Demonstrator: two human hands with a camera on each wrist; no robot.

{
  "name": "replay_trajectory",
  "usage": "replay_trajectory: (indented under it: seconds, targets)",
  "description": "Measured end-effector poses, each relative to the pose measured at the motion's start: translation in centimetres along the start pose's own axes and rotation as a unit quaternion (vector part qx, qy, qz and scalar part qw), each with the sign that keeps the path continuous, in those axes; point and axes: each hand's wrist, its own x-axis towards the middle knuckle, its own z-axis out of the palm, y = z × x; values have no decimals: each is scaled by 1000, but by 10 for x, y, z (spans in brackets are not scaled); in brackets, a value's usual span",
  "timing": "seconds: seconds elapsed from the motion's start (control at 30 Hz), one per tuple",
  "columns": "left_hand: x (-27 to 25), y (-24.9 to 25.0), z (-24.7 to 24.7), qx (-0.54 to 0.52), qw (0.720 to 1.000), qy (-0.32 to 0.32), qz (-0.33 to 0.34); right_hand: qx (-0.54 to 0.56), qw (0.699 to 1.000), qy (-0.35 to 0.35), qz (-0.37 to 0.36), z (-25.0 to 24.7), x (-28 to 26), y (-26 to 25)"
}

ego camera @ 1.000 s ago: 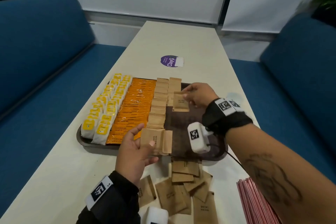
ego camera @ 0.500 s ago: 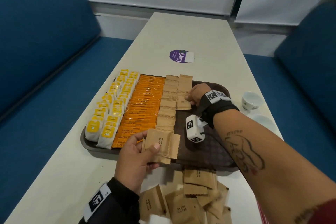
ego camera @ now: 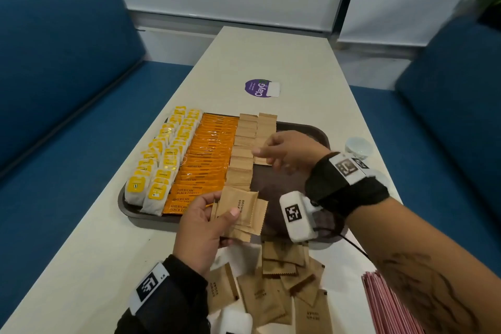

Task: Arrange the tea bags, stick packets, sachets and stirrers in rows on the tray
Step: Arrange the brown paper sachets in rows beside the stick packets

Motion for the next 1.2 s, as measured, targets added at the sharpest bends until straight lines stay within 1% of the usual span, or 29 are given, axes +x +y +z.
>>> replay_trajectory:
  seconds: [0.1,0.2,0.3,0.47,0.57,0.63,0.7,0.8,0.83,0.9,0.93,1.0,1.1,1.2]
  targets:
    - [-6,0,4,1,1000,4,6,-77,997,-26,-12,13,-39,1]
    - [-9,-3,8,8,1000,17,12,-98,995,9,-34,32,-66,11]
    - [-12,-8,11,4,1000,19,8,-91,993,58,-43,49,-76,25]
    - [-15,-16,14,-8,1000,-3,-7,-18,997,65,-32,61,-85,39]
    - [-18,-17,14,-1,1000,-25,-9,17,997,74,-23,60,-88,41]
    - [-18,-17,13,3,1000,-28,-8,34,995,87,-17,57,-87,40]
    - [-16,-16,9,-2,1000,-24,-7,62,992,107,-4,54,-85,37]
    - [-13,-14,1,-2,1000,-11,-11,177,977,117,27,40,-78,28]
    - [-12,-13,-1,-3,1000,-8,-12,172,978,118,28,34,-74,25]
    - [-10,-11,-7,-1,1000,-2,-13,92,987,127,22,18,-61,20]
    - [-9,-10,-10,-3,1000,1,-12,52,989,137,22,10,-51,18]
    - [-8,-10,-14,-11,1000,7,-14,8,986,161,31,-4,-28,15]
    - [-4,-10,-20,-18,999,16,-23,-30,983,175,48,-15,1,12]
    - [1,-11,-24,-15,999,25,-27,-13,984,159,82,-15,25,14]
